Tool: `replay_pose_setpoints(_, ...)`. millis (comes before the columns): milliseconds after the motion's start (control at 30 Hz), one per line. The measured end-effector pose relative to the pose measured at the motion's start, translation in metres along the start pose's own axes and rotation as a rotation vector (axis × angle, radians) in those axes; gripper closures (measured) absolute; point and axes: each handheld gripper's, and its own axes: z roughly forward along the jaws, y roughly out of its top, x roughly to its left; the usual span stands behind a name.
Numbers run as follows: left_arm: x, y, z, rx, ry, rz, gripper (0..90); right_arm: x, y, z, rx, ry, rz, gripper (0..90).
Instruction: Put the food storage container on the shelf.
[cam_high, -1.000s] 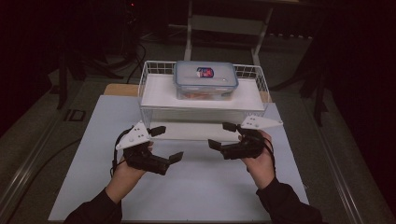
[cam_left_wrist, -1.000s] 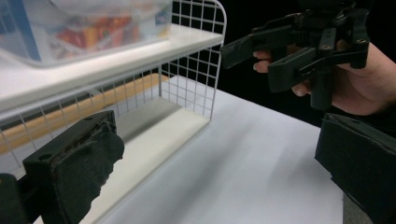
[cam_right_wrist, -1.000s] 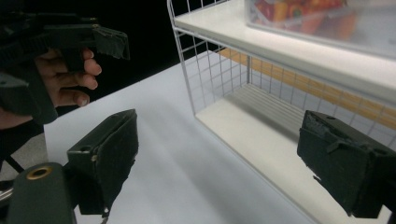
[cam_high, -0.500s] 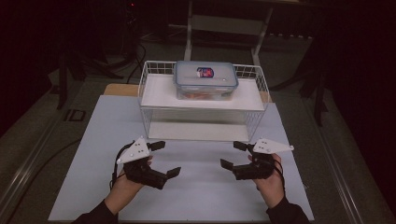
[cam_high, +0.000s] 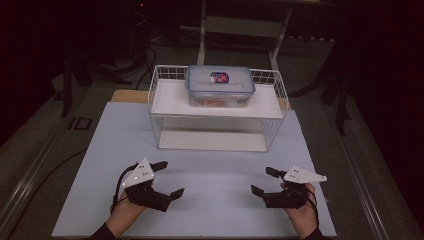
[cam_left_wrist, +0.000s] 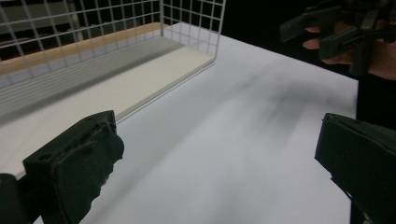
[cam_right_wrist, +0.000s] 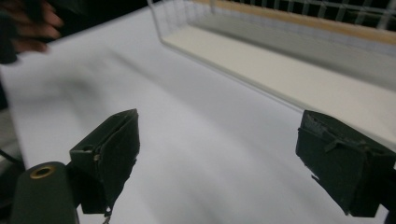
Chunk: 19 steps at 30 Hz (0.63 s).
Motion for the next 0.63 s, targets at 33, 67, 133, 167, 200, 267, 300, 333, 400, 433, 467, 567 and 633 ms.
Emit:
replay_pose_setpoints(33, 0.0, -0.002, -0.001, 0.003, 0.005, 0.003, 0.0, -0.001, -0.002, -0.001, 0.001, -0.002, 0.001, 13.5)
replay_pose_setpoints(67, 0.001, -0.003, -0.001, 0.006, 0.005, 0.005, 0.0, -0.002, -0.005, -0.003, 0.002, -0.01, 0.007, 13.6)
replay_pose_setpoints(133, 0.002, -0.007, -0.002, 0.006, 0.011, 0.0, 0.0, -0.004, -0.009, -0.005, 0.011, -0.013, 0.008, 13.7)
replay_pose_setpoints(167, 0.004, -0.009, -0.002, 0.013, 0.017, -0.007, 0.0, -0.004, -0.011, -0.006, 0.015, -0.02, 0.009, 13.7)
replay_pose_setpoints(200, 0.004, -0.01, -0.002, 0.011, 0.017, -0.011, 0.0, -0.005, -0.013, -0.006, 0.02, -0.027, 0.007, 13.7)
replay_pose_setpoints(267, 0.005, -0.012, -0.002, 0.011, 0.024, -0.013, 0.0, -0.005, -0.016, -0.007, 0.024, -0.032, -0.001, 13.7)
replay_pose_setpoints(300, 0.005, -0.012, -0.001, 0.015, 0.023, -0.007, 0.0, -0.006, -0.018, -0.007, 0.029, -0.035, 0.001, 13.8)
replay_pose_setpoints(333, 0.005, -0.012, -0.001, 0.013, 0.022, -0.004, 0.0, -0.006, -0.019, -0.008, 0.031, -0.032, 0.005, 13.8)
replay_pose_setpoints(400, 0.005, -0.012, -0.002, 0.01, 0.026, -0.003, 0.0, -0.007, -0.021, -0.008, 0.034, -0.041, -0.001, 13.9)
replay_pose_setpoints(433, 0.006, -0.013, -0.003, 0.005, 0.024, -0.005, 0.0, -0.007, -0.021, -0.008, 0.03, -0.041, 0.0, 13.9)
replay_pose_setpoints(467, 0.006, -0.013, -0.004, 0.002, 0.027, -0.009, 0.0, -0.008, -0.021, -0.008, 0.028, -0.038, 0.004, 13.9)
replay_pose_setpoints(567, 0.009, -0.016, -0.004, 0.004, 0.038, -0.02, 0.0, -0.009, -0.023, -0.007, 0.027, -0.039, 0.003, 13.9)
replay_pose_setpoints(633, 0.011, -0.016, -0.004, 0.004, 0.039, -0.031, 0.0, -0.01, -0.023, -0.007, 0.023, -0.035, 0.01, 13.9)
